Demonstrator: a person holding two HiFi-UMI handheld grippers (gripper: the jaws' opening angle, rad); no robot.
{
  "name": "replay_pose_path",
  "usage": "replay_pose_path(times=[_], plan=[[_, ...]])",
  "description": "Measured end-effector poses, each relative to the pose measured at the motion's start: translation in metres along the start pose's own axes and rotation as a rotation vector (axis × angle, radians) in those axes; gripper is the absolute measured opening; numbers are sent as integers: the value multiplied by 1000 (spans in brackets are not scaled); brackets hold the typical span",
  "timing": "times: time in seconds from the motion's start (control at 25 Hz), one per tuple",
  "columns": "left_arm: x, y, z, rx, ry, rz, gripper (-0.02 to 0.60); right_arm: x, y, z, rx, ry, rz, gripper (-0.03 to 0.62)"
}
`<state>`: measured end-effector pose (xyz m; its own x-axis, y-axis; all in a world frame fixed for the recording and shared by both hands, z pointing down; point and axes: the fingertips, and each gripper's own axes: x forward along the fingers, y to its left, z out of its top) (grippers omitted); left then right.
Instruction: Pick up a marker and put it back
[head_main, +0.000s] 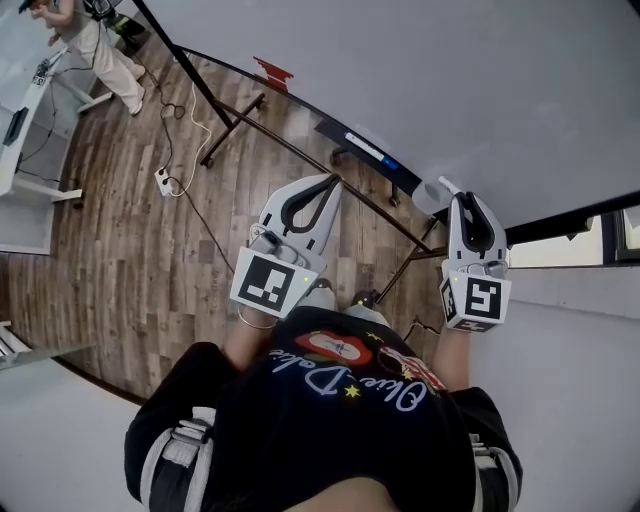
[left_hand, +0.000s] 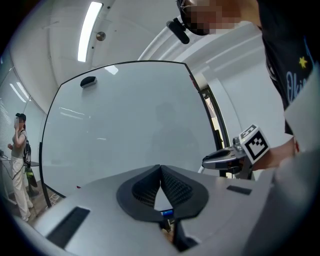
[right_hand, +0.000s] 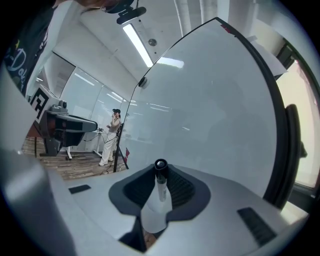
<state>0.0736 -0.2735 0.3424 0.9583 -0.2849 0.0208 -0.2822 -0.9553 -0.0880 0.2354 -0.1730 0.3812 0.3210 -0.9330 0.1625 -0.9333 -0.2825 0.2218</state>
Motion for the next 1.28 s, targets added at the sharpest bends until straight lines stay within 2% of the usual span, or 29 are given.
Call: replay_pose_path(times=[0.24, 0.56, 1.0, 1.28], plan=[[4, -4, 1, -7, -10, -26, 4, -14, -3, 15, 11, -24, -17, 71], [5, -6, 0, -10, -24, -55, 4, -28, -3, 31, -30, -52, -46, 71], [6, -1, 0, -12, -28, -60, 5, -39, -1, 55, 3, -102, -45, 71], [8, -6, 0, -12, -28, -69, 4, -43, -4, 56, 11, -112, -47, 71]])
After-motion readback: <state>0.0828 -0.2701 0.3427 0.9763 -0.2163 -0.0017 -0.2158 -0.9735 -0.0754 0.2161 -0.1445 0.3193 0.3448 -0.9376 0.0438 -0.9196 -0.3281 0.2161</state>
